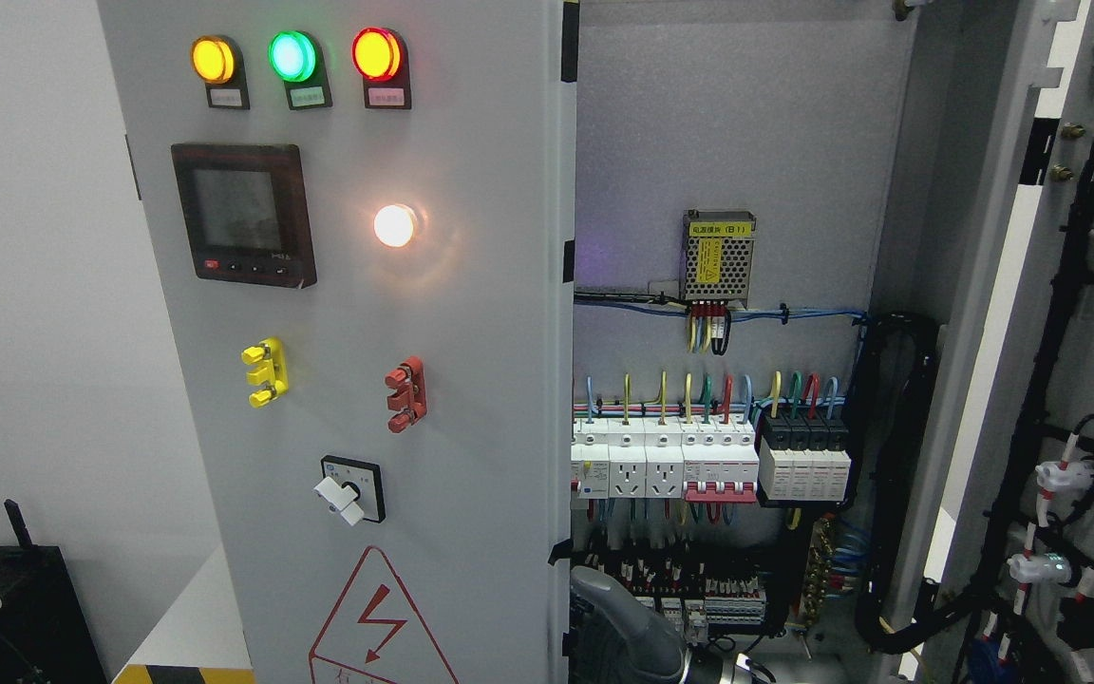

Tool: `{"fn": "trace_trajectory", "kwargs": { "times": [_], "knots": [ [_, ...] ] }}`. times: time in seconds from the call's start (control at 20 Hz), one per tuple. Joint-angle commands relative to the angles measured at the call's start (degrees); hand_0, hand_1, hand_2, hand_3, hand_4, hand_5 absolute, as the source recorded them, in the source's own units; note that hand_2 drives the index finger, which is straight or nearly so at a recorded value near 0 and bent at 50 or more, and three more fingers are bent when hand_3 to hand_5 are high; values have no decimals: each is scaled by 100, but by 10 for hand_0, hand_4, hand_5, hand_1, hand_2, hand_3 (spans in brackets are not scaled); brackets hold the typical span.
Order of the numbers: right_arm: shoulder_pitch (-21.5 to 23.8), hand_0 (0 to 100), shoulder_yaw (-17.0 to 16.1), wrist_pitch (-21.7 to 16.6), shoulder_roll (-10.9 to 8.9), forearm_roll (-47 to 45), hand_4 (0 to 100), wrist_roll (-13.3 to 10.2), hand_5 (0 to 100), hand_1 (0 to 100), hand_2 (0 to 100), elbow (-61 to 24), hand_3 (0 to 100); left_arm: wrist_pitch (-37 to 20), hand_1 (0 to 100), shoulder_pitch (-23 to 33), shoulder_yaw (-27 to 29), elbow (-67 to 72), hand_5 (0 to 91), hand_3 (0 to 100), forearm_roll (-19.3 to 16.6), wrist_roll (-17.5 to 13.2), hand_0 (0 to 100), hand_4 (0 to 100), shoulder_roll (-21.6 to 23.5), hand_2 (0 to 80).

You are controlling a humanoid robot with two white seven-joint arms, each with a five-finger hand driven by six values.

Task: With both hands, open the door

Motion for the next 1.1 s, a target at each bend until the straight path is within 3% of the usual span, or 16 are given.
{"fn": "trace_trajectory", "kwargs": {
  "times": [0.0,0.25,0.5,1.05],
  "knots": [
    [52,383,346,2,0,-80,0,136,0,0,0,-246,0,0,0,0,9,-79,0,0,158,2,0,0,0,0],
    [210,383,513,2,-9,-457,0,198,0,0,0,-413,0,0,0,0,9,-79,0,0,158,2,0,0,0,0],
    [289,383,566,257,-123,-494,0,198,0,0,0,-624,0,0,0,0,9,-79,0,0,158,2,0,0,0,0],
    [447,383,900,388,-132,-775,0,224,0,0,0,-1081,0,0,0,0,9,-79,0,0,158,2,0,0,0,0]
  ]
}}
